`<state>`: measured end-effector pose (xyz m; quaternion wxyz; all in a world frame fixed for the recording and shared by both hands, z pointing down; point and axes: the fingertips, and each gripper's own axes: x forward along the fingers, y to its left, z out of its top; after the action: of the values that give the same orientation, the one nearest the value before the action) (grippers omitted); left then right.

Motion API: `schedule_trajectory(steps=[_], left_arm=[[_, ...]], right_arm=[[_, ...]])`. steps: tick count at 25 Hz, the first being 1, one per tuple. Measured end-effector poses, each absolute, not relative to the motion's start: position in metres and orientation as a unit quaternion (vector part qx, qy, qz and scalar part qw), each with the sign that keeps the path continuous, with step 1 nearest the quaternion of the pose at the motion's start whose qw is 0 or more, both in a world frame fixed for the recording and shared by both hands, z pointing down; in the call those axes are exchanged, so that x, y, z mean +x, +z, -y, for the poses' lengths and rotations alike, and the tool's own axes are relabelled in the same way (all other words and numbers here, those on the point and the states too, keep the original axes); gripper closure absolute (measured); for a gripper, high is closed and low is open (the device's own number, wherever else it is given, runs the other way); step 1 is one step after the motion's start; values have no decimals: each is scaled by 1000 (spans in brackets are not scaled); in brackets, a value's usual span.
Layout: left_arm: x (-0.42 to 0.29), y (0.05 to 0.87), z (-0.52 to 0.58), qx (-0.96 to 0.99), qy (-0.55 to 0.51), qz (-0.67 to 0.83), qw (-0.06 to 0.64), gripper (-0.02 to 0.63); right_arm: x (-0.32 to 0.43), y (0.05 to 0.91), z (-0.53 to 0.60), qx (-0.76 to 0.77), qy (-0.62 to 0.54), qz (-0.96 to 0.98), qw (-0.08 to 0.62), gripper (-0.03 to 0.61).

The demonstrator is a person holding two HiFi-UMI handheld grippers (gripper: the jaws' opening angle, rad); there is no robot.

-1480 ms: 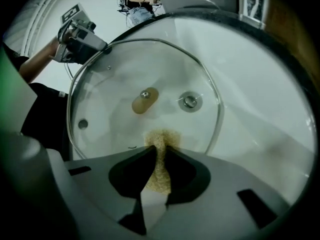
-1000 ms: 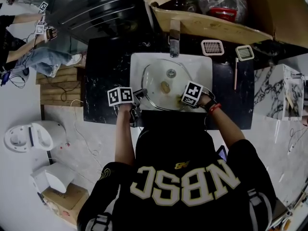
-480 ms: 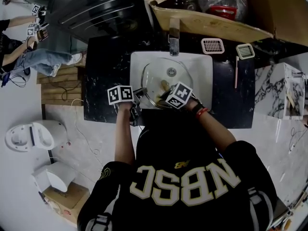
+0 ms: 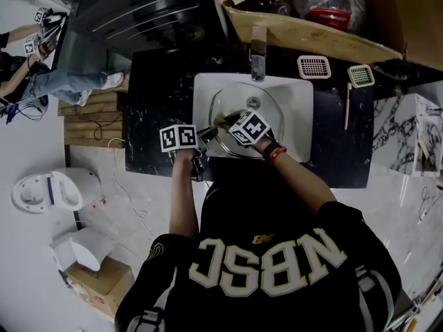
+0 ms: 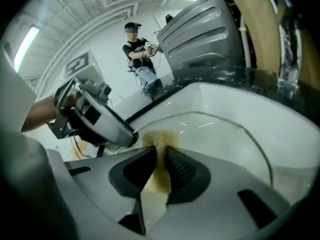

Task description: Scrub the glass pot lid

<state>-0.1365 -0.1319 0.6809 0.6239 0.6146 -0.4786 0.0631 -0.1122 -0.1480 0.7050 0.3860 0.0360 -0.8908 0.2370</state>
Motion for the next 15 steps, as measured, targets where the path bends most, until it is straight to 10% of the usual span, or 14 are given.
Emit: schedule_trajectory(steps=[15], left_arm=[[-137, 681, 130, 606, 63, 481, 630, 517]], right_arm=[[-80, 777, 254, 170, 193, 862, 438, 500]])
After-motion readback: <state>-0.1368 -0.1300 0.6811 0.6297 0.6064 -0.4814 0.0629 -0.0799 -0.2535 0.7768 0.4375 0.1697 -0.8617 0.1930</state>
